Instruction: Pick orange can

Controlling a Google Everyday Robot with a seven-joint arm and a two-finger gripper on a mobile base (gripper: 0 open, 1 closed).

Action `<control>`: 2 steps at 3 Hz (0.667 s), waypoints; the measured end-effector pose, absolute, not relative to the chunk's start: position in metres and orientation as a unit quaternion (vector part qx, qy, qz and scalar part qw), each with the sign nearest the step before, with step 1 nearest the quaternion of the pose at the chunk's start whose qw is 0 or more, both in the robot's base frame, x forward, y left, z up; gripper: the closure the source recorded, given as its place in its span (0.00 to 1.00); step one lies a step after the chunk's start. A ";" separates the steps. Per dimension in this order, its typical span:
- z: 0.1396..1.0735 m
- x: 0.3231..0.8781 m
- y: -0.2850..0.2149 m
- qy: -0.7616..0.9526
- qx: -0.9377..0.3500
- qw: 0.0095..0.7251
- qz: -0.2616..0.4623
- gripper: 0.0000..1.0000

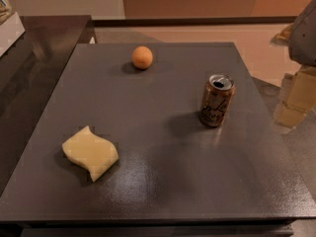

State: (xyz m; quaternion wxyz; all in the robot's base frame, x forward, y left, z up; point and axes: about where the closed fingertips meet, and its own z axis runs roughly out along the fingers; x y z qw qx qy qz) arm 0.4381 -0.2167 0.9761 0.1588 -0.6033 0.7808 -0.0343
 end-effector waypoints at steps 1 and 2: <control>0.976 0.438 -0.217 0.781 -0.603 0.159 -0.034 0.00; 0.974 0.442 -0.210 0.780 -0.601 0.175 -0.023 0.00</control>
Offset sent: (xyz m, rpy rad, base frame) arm 0.0109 0.0139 -0.0100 0.0933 -0.0081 0.0063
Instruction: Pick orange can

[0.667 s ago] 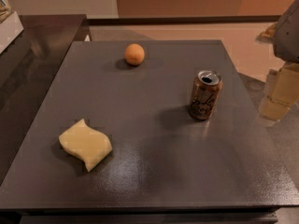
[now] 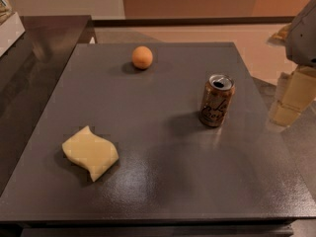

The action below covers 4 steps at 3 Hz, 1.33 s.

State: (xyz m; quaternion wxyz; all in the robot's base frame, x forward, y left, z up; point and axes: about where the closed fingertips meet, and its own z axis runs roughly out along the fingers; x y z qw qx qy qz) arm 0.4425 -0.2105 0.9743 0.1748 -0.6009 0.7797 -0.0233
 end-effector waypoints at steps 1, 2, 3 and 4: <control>0.966 0.453 -0.204 0.780 -0.593 0.200 0.001 0.00; 0.951 0.466 -0.192 0.779 -0.586 0.220 0.033 0.00; 0.936 0.479 -0.181 0.778 -0.581 0.231 0.056 0.00; 0.924 0.489 -0.173 0.780 -0.574 0.238 0.073 0.00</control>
Offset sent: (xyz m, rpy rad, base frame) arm 0.0408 0.0316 -0.0433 0.2458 0.0119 0.0024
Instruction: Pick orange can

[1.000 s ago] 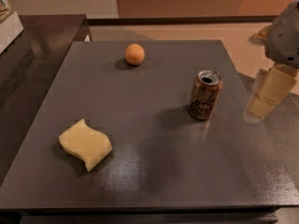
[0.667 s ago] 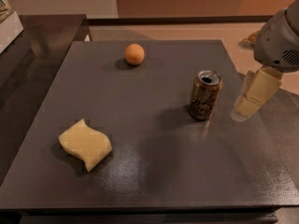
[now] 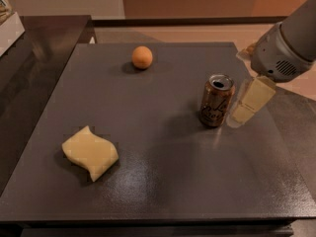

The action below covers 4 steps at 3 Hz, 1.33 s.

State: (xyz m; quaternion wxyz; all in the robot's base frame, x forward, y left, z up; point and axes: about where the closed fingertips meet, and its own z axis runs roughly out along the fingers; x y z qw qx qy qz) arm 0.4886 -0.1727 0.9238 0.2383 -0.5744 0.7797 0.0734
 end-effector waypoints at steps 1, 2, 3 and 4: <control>0.915 0.494 -0.164 0.780 -0.571 0.241 0.087 0.00; 0.907 0.498 -0.158 0.781 -0.567 0.243 0.098 0.00; 0.902 0.499 -0.154 0.782 -0.563 0.246 0.108 0.18; 0.903 0.499 -0.151 0.781 -0.560 0.251 0.116 0.41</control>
Offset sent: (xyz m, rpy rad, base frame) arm 0.0137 0.0185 -0.0274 0.0780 0.0370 -0.0142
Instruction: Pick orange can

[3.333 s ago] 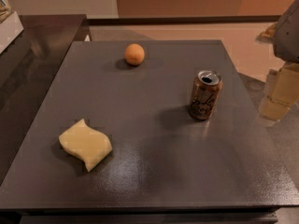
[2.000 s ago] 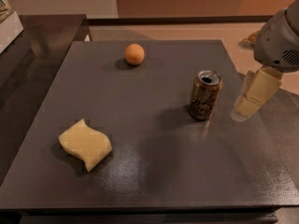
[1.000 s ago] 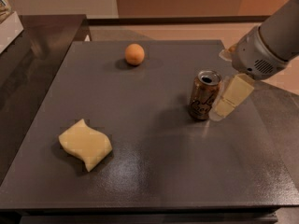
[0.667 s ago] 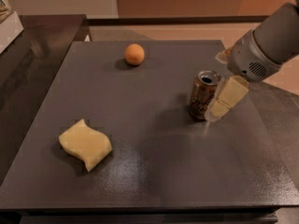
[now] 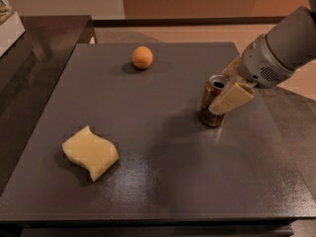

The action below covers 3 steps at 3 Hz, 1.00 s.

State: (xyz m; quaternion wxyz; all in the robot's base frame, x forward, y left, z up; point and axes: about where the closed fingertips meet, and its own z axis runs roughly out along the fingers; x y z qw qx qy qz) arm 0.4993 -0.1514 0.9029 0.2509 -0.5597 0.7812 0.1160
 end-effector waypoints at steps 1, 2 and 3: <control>0.908 0.501 -0.150 0.781 -0.557 0.256 0.121 0.64; 0.927 0.504 -0.147 0.777 -0.557 0.266 0.121 0.88; 0.958 0.508 -0.144 0.772 -0.563 0.272 0.113 1.00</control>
Offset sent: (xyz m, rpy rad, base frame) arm 0.0101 0.0042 0.0494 0.0453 -0.0451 -0.0022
